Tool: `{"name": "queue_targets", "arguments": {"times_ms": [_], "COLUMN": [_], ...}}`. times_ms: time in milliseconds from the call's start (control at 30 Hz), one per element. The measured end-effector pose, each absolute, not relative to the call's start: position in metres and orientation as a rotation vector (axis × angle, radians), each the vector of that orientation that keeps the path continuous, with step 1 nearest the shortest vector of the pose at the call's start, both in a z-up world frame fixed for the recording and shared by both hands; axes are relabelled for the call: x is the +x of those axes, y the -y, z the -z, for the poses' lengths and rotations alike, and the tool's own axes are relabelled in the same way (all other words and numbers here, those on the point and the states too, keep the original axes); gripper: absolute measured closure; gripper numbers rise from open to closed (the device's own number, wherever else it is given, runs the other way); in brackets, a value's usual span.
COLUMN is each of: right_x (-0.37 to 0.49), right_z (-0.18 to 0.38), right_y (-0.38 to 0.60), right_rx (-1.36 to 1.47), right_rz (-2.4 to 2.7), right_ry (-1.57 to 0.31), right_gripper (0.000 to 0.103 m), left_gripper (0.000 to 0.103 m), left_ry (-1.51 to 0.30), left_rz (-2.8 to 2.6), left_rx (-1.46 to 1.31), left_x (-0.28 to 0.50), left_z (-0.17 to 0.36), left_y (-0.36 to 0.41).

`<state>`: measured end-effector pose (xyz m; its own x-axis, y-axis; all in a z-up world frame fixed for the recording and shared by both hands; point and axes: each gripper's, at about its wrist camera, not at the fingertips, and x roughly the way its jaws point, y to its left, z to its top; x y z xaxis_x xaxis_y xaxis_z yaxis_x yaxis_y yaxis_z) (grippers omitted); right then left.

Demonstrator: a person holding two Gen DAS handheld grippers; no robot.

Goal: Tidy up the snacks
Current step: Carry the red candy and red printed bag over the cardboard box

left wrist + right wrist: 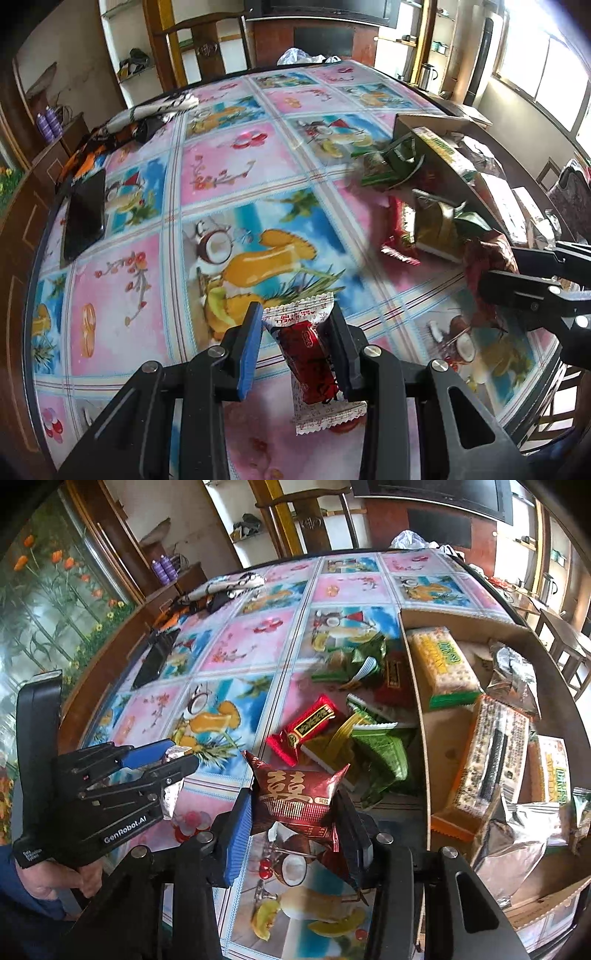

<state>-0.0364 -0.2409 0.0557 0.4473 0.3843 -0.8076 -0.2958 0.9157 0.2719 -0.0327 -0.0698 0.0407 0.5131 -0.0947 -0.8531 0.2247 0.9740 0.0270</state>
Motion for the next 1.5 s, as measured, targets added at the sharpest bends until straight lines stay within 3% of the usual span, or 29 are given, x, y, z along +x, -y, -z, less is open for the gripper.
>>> {"name": "queue_targets", "arguments": {"times_ms": [1500], "right_x": [-0.040], "right_z": [-0.087], "right_y": [0.424], "right_rx": [0.325], "right_rz": [-0.195], "right_ry": [-0.935], "right_gripper": [0.055], "left_gripper": [0.070], "left_ry": [-0.902], "left_rz": [0.446], "left_rx": [0.137], "left_x": [-0.011], "left_z": [-0.090], "left_y": [0.220]}}
